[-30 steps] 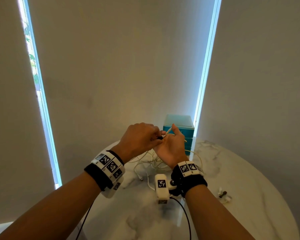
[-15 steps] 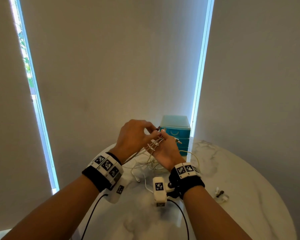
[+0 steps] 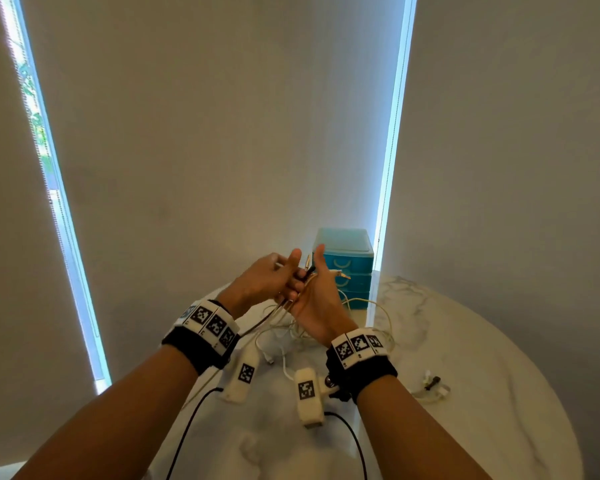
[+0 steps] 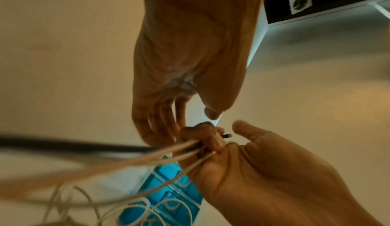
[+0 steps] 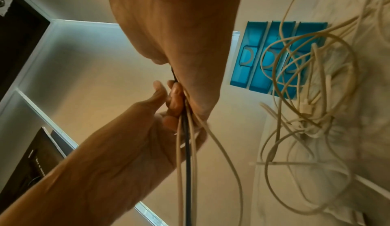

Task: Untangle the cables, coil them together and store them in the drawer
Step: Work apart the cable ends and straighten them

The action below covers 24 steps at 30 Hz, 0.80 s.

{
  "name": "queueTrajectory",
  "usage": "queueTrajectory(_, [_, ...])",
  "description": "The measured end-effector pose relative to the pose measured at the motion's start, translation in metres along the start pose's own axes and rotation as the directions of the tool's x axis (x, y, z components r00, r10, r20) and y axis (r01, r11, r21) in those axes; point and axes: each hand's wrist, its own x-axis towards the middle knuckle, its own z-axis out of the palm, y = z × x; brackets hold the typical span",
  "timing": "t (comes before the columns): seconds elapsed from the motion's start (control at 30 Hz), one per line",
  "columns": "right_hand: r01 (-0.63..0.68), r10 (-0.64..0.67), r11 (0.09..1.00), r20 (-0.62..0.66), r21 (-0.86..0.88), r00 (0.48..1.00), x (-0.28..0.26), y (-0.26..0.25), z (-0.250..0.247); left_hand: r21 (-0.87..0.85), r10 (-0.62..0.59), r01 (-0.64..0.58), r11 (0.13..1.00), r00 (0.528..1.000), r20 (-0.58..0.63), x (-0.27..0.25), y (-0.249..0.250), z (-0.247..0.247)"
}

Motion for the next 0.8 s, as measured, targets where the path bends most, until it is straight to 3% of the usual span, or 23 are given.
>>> queueTrajectory(0.07, [0.033,-0.036,0.997,-0.033,-0.075,0.999,-0.003,0.0,0.001,-0.042,-0.093,0.101,0.994,0.982,0.167,-0.009,0.002,0.012])
queueTrajectory(0.1, [0.039,-0.044,0.993,-0.048,-0.114,0.998,-0.005,-0.001,0.001,-0.029,-0.105,0.113,0.993,0.977,0.183,-0.01,0.0,0.018])
queueTrajectory(0.27, [0.088,-0.103,0.971,-0.058,-0.223,0.993,-0.011,-0.01,-0.008,0.068,-0.08,0.075,0.995,0.993,0.084,-0.007,-0.017,0.035])
queueTrajectory(0.4, [0.144,-0.245,0.825,-0.117,-0.546,0.962,-0.005,-0.005,-0.017,0.231,0.028,-0.014,0.973,0.998,-0.056,0.006,-0.033,0.033])
queueTrajectory(0.53, [0.134,-0.256,0.767,-0.108,-0.627,0.961,-0.001,0.006,-0.034,0.404,0.048,-0.022,0.914,0.997,-0.054,0.008,-0.036,0.041])
queueTrajectory(0.6, [0.145,-0.27,0.765,-0.108,-0.628,0.957,-0.002,0.01,-0.041,0.318,0.005,-0.012,0.948,1.0,0.023,0.011,-0.035,0.052])
queueTrajectory(0.67, [0.145,-0.261,0.776,-0.103,-0.614,0.96,0.002,0.01,-0.047,0.069,-0.023,0.016,0.997,0.995,0.096,0.012,-0.032,0.066])
queueTrajectory(0.73, [0.117,-0.235,0.792,-0.122,-0.599,0.964,0.002,0.01,-0.054,-0.132,-0.002,0.014,0.991,0.996,0.088,0.016,-0.029,0.079])
queueTrajectory(0.8, [0.103,-0.233,0.803,-0.151,-0.587,0.961,0.005,0.008,-0.063,-0.187,0.043,-0.036,0.982,0.998,0.034,0.021,-0.029,0.093])
